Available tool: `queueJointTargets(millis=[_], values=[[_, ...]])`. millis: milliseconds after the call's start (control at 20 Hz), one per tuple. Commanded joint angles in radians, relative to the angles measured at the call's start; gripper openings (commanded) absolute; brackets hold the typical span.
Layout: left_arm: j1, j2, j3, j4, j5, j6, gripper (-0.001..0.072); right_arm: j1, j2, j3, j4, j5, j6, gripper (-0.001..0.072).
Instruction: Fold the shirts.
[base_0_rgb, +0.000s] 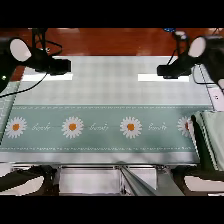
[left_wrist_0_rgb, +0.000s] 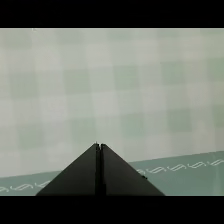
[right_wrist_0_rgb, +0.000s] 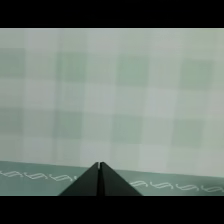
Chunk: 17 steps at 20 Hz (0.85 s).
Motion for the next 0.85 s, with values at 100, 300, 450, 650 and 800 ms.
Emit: queueJointTargets(millis=[100,300,450,650,800], values=[[0.005,-0.007,-0.036,0.055,-0.083,-0.063,0.0019,0.06,-0.083,0.003,-0.096,0.115,0.044,0.0022],[0.005,-0.007,-0.036,0.055,-0.079,-0.063,0.0019,0.06,-0.083,0.003,-0.093,0.113,0.044,0.0022],[0.005,-0.007,-0.036,0.055,-0.079,-0.063,0.0019,0.06,-0.083,0.003,-0.093,0.113,0.044,0.0022],[0.005,-0.007,-0.036,0.055,-0.079,-0.063,0.0019,0.06,-0.083,0.003,-0.093,0.113,0.044,0.0022],[0.005,-0.007,-0.036,0.055,-0.079,-0.063,0.0019,0.06,-0.083,0.003,-0.093,0.113,0.044,0.0022]])
